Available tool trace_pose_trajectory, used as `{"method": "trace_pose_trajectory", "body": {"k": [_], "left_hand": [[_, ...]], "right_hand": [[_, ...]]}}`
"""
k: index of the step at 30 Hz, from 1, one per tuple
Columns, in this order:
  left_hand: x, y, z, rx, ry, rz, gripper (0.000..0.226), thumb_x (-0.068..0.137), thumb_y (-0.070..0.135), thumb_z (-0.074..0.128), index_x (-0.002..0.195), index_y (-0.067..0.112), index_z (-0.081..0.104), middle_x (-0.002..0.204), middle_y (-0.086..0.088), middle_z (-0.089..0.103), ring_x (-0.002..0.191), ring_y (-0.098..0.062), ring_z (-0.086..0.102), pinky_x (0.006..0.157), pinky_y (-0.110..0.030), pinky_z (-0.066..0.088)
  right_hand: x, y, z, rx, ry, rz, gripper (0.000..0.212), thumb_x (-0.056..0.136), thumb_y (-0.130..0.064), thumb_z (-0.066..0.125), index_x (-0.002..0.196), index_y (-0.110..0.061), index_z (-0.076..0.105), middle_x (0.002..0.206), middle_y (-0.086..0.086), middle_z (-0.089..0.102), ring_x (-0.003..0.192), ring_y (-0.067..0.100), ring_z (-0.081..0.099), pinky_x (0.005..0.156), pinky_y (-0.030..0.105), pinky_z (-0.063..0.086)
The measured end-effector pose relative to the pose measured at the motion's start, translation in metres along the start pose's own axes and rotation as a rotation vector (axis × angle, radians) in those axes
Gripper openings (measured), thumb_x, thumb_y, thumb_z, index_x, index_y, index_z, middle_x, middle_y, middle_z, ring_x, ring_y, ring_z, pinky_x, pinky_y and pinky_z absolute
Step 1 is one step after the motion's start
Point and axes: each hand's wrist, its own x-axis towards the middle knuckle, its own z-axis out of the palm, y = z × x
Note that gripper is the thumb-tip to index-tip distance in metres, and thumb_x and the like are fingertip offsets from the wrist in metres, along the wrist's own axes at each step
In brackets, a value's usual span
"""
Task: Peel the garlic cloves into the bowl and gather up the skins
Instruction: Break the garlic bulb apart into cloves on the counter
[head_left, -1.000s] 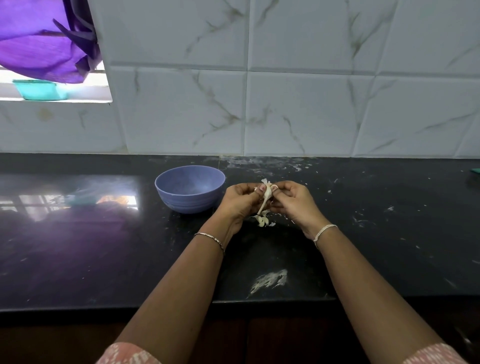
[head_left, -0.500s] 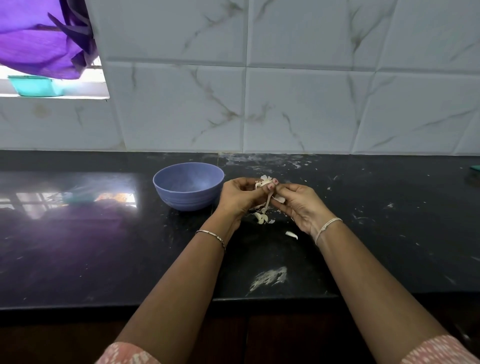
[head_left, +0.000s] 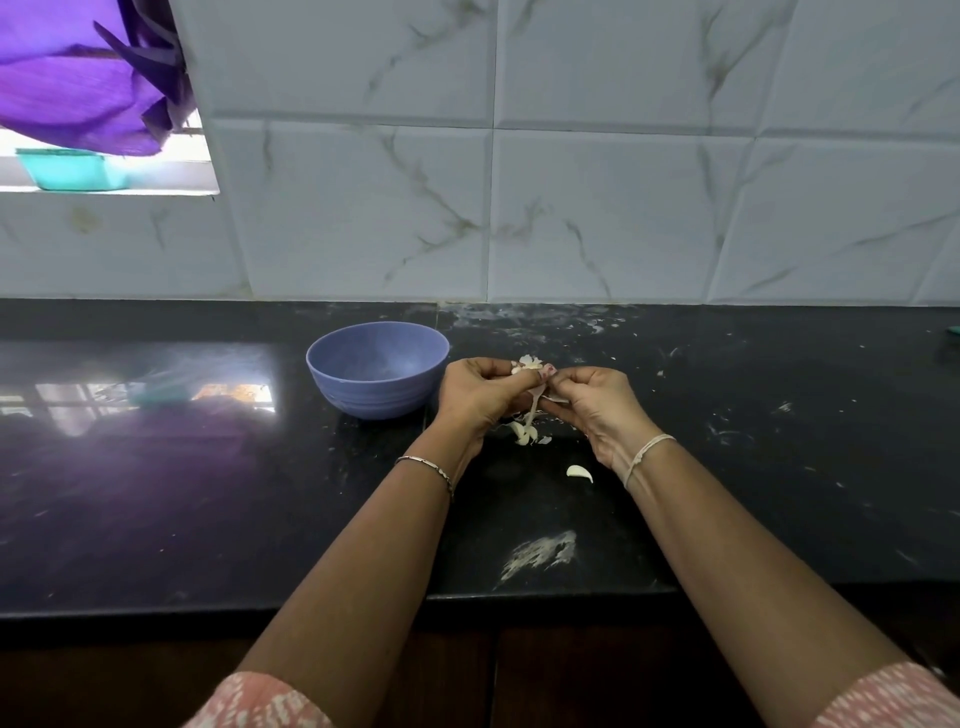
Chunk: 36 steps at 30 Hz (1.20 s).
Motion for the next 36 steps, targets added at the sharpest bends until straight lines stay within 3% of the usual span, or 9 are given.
{"method": "trace_pose_trajectory", "body": {"k": [5,12,17,20,23,27,31,34,36], "left_hand": [[0.001,0.001,0.0,0.004,0.039,0.022,0.024,0.07,0.021,0.087,0.079,0.004,0.072,0.062,-0.004,0.07,0.053,-0.011,0.065,0.058,-0.024,0.054],[0.005,-0.001,-0.001,-0.011,0.047,0.013,0.02,0.07,0.02,0.087,0.07,0.009,0.07,0.06,-0.005,0.069,0.056,-0.015,0.065,0.077,-0.038,0.058],[0.007,-0.001,-0.001,-0.043,0.037,-0.006,0.019,0.072,0.019,0.086,0.072,0.008,0.07,0.059,-0.004,0.068,0.061,-0.017,0.064,0.08,-0.041,0.057],[0.005,0.0,-0.001,-0.099,-0.002,-0.004,0.017,0.074,0.018,0.084,0.075,0.008,0.07,0.06,-0.003,0.068,0.059,-0.013,0.061,0.071,-0.033,0.056],[0.002,0.001,-0.003,-0.221,-0.056,-0.008,0.023,0.076,0.017,0.081,0.089,0.001,0.07,0.073,-0.009,0.071,0.062,-0.014,0.065,0.061,-0.024,0.055],[0.004,0.0,-0.006,-0.297,-0.063,-0.027,0.039,0.079,0.015,0.078,0.108,-0.006,0.064,0.092,-0.019,0.072,0.077,-0.022,0.07,0.068,-0.029,0.059],[0.002,0.0,-0.004,-0.251,-0.113,-0.051,0.045,0.07,0.017,0.083,0.107,-0.003,0.066,0.089,-0.013,0.072,0.07,-0.015,0.07,0.063,-0.024,0.059],[0.003,-0.001,-0.004,-0.217,-0.117,-0.054,0.03,0.074,0.015,0.083,0.096,0.0,0.069,0.076,-0.008,0.072,0.061,-0.011,0.068,0.055,-0.021,0.055],[0.004,-0.004,-0.004,-0.222,-0.129,-0.051,0.031,0.073,0.015,0.083,0.097,-0.002,0.07,0.079,-0.01,0.073,0.066,-0.015,0.07,0.063,-0.022,0.058]], "right_hand": [[0.0,0.002,0.003,-0.112,-0.016,-0.119,0.014,0.093,-0.004,0.061,0.082,-0.003,0.069,0.077,0.011,0.07,0.066,0.015,0.07,0.063,0.021,0.059],[0.005,0.005,0.006,-0.336,0.064,-0.255,0.015,0.093,-0.005,0.063,0.083,-0.013,0.072,0.079,0.009,0.073,0.069,0.02,0.073,0.066,0.028,0.06],[0.005,0.004,0.007,-0.281,0.06,-0.242,0.01,0.092,-0.005,0.064,0.088,-0.007,0.072,0.08,0.008,0.072,0.069,0.017,0.071,0.067,0.024,0.059],[0.006,0.004,0.006,-0.208,0.051,-0.208,0.01,0.093,-0.006,0.063,0.088,-0.007,0.072,0.085,0.011,0.073,0.073,0.018,0.071,0.071,0.025,0.06],[0.004,0.0,0.006,-0.04,-0.016,-0.102,0.015,0.093,-0.008,0.063,0.098,0.004,0.071,0.092,0.012,0.073,0.085,0.018,0.071,0.078,0.026,0.06],[0.001,-0.003,0.005,0.066,-0.04,-0.028,0.012,0.087,-0.011,0.07,0.089,0.001,0.071,0.09,0.01,0.073,0.082,0.013,0.072,0.078,0.025,0.059],[-0.002,-0.006,0.003,0.109,0.006,0.001,0.009,0.085,-0.001,0.069,0.077,-0.003,0.066,0.076,0.007,0.069,0.064,0.009,0.07,0.065,0.017,0.058],[-0.002,-0.006,0.002,0.095,0.001,0.038,0.012,0.085,0.0,0.069,0.075,-0.003,0.064,0.077,0.008,0.068,0.069,0.011,0.068,0.064,0.016,0.057],[-0.001,-0.006,0.001,0.088,0.006,0.056,0.01,0.086,0.001,0.068,0.076,-0.001,0.064,0.079,0.009,0.067,0.072,0.014,0.068,0.064,0.017,0.057]]}}
